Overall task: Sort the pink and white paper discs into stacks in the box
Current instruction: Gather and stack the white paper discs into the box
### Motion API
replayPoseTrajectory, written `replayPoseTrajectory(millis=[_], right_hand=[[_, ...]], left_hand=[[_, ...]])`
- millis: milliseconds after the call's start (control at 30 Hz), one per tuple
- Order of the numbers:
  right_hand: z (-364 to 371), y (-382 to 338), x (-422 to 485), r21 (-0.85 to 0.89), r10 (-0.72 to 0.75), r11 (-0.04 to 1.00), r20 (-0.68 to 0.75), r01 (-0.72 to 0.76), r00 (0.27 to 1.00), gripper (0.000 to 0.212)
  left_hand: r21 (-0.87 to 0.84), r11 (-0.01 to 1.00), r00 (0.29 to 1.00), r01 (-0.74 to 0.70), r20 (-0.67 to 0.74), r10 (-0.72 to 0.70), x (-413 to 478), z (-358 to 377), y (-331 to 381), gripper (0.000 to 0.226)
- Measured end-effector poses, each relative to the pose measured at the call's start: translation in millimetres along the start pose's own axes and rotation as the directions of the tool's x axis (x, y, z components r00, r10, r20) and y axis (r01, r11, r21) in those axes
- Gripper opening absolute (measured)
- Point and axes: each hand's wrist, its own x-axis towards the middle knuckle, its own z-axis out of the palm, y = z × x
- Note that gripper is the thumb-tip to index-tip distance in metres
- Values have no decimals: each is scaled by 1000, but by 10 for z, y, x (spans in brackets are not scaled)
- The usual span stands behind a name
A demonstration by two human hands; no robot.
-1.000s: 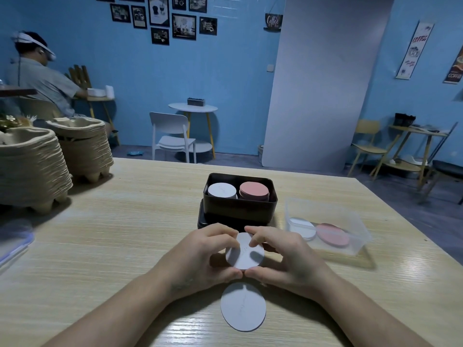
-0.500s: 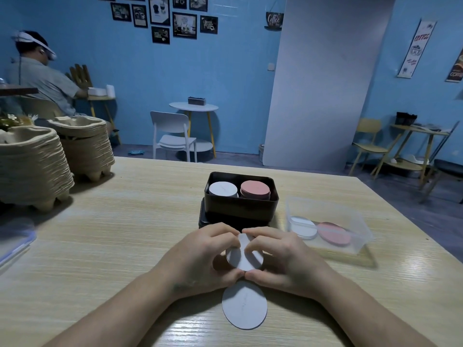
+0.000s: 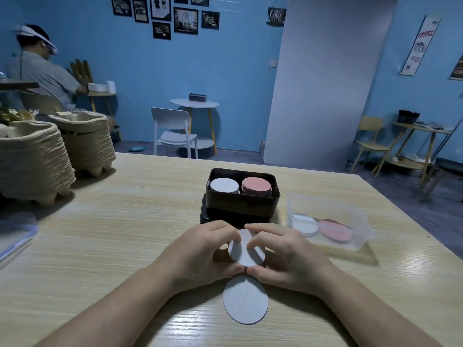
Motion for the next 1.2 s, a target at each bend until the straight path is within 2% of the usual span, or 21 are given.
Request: replayPoseTrajectory(millis=[167,400,533,633,900,1100,1200], right_hand=[[-27,-7,12,16,5,1000,13,-6,1000,31],[-101,130,-96,33,155,988,-30,-154,988,28],[-106,128,-101,22,177,984,-16,-177,984,30],[-113,130,-101,21,194,981,-9,-194,981,30],[-127,116,-109,-2,221,975,20,-221,975,31],[-114,116,-111,-17,228,974,19,-228,973,33],[-104,119,-109,-25,233,972,20,-232,972,33]], left_hand=[[7,1000,999,17,45,-18,-12,15,14,44],[-107,991,992,86,100,-75,-77,-109,83,34],[-107,992,965,60,259,-30,-80,-152,127,58],[-48,998,952,29,307,-13,-77,-146,137,69],[11,995,971,94,219,-95,-107,-213,60,39],[19,986,961,165,223,-165,-137,-243,11,51],[-8,982,964,188,196,-183,-128,-268,22,45]])
